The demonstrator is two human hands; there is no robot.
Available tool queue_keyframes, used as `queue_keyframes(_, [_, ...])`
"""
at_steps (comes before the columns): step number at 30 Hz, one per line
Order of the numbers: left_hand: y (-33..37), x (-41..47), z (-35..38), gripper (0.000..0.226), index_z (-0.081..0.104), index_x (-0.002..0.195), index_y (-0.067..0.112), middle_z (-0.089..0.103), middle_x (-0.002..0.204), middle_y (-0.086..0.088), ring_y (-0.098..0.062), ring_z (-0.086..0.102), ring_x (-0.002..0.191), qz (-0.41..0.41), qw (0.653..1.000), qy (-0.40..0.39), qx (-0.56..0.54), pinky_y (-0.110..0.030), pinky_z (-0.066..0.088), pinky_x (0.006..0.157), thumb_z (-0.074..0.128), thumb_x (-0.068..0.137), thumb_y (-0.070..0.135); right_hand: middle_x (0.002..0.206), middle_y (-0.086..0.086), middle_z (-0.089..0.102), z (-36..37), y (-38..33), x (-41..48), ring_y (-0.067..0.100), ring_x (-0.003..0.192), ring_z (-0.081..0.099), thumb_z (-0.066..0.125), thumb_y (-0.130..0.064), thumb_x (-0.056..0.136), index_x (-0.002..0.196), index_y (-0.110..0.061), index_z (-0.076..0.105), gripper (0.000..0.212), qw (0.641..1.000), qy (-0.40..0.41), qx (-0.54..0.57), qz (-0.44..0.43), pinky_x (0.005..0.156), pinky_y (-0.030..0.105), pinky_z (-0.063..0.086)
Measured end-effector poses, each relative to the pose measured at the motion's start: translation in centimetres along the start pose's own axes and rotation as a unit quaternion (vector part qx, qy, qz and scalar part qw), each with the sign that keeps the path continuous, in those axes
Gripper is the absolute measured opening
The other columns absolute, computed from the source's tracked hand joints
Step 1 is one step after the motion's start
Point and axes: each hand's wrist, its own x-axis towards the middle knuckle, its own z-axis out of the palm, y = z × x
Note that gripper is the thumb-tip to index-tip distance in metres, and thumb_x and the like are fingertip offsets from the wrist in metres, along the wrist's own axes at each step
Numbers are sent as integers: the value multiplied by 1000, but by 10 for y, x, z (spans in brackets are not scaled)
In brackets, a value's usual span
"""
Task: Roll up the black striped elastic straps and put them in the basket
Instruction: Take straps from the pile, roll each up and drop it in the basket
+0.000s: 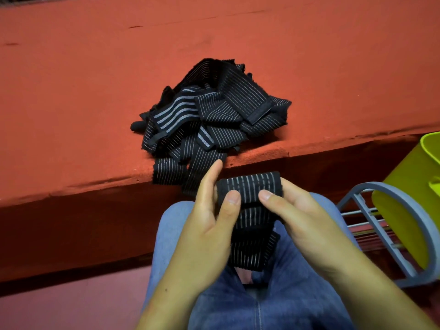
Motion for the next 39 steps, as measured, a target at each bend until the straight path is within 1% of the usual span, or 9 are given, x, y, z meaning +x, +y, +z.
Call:
queue_keyframes(5, [-2,-2,1,56,35,154,39,67,123,28,12,61,116,-5,1000,9,18,-4,43,91,43,98,43,117,-1,78,3,5,-1,13,114,72,56,-38,97,119,-26,71,30,999,-13,-53,2,97,31,56])
queue_keyframes(8, [-3,-3,2,54,35,154,37,70,122,23,10,62,115,-7,1000,2,18,-5,44,90,43,100,39,116,-1,78,4,5,0,14,112,73,56,-46,98,113,-36,72,24,998,-10,-64,-13,100,41,56])
queue_keyframes(11, [-2,-2,1,55,37,153,35,68,126,26,15,58,118,2,1000,-5,16,-1,41,91,47,98,38,115,3,78,5,6,0,20,111,74,58,-50,98,113,-33,71,26,997,7,-68,-35,99,48,56])
queue_keyframes(14, [-3,0,-1,51,50,145,31,64,127,33,13,60,117,14,1000,-6,5,-3,43,91,54,94,35,111,3,79,3,6,1,18,107,75,59,-44,104,113,-25,72,25,997,32,-52,-49,93,38,58])
queue_keyframes(17, [-5,2,-5,33,64,130,23,75,117,14,-4,70,109,23,1000,-1,6,-15,52,89,61,97,25,109,1,80,1,3,1,14,104,75,55,-38,98,113,-20,71,29,997,35,-52,-55,89,29,58])
queue_keyframes(22, [-10,3,-8,24,68,123,20,76,115,5,-17,71,109,32,999,5,-8,-29,56,95,66,99,21,111,3,80,1,5,1,17,106,75,55,-38,97,116,-17,71,32,997,34,-55,-41,92,32,59])
queue_keyframes(32, [-10,4,-6,25,69,121,21,75,112,2,-26,71,100,35,998,32,-44,-27,58,88,71,95,21,113,0,80,0,2,0,13,109,74,57,-42,93,118,-18,72,38,998,26,-55,-18,96,28,58])
queue_keyframes(36, [-8,3,-7,27,70,119,26,74,115,6,-17,72,103,56,996,50,-42,-28,57,91,72,94,15,110,3,81,0,0,-2,19,109,75,59,-60,86,111,-19,76,52,998,31,-48,26,95,35,58])
queue_keyframes(39, [-7,3,-8,34,70,118,21,74,112,10,-6,71,103,76,995,55,-37,-17,54,86,69,92,-1,108,4,81,0,1,-3,20,108,76,59,-77,78,108,-16,78,70,996,34,-56,57,102,46,57])
